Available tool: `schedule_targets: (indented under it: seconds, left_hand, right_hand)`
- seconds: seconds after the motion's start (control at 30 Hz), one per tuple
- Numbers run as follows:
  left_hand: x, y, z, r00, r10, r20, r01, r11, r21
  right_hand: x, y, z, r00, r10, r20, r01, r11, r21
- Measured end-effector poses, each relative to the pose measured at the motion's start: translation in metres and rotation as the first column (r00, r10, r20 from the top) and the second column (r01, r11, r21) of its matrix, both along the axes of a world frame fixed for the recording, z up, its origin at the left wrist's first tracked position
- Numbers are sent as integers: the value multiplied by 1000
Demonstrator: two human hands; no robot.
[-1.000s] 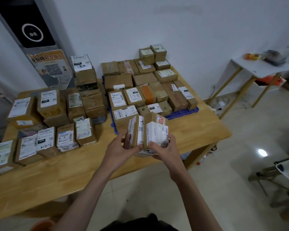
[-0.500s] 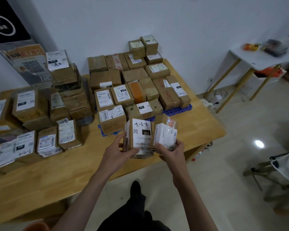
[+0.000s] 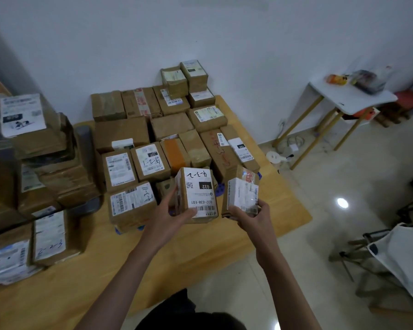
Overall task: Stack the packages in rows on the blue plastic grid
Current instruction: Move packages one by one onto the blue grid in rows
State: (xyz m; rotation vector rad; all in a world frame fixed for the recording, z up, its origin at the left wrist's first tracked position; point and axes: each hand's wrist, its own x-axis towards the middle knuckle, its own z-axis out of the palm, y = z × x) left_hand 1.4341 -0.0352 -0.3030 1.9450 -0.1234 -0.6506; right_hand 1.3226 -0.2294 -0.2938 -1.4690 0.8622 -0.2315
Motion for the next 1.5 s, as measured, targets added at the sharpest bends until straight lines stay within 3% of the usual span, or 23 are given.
schedule_targets:
  seconds: [0.43,0.63,0.83,1.03,1.5]
  left_hand:
    - [71,-44,-7,992,121,-37,-117,990,81]
    - [93,-68,-6,978,202,-56,-196,975,102]
    - [108,-77,-4,955,287,-79,-280,956,88]
    - [117,-65,-10,934,353,-48,-342,926,157]
    - [128,-60,-25,936,343,-81,-326,929,173]
  right_hand:
    - [92,-74,-29,994,54,-95,-55,998,-4]
    - [157,-123,-41,980,156,-123,-169,979,-110]
    - [245,-146,-59,907,252,-337,-365,870,-331]
    - [315,-141,-81,828,328,-455,-512,773,-375]
    - [333,-142,-103,795,308,-523,-524,783,-336]
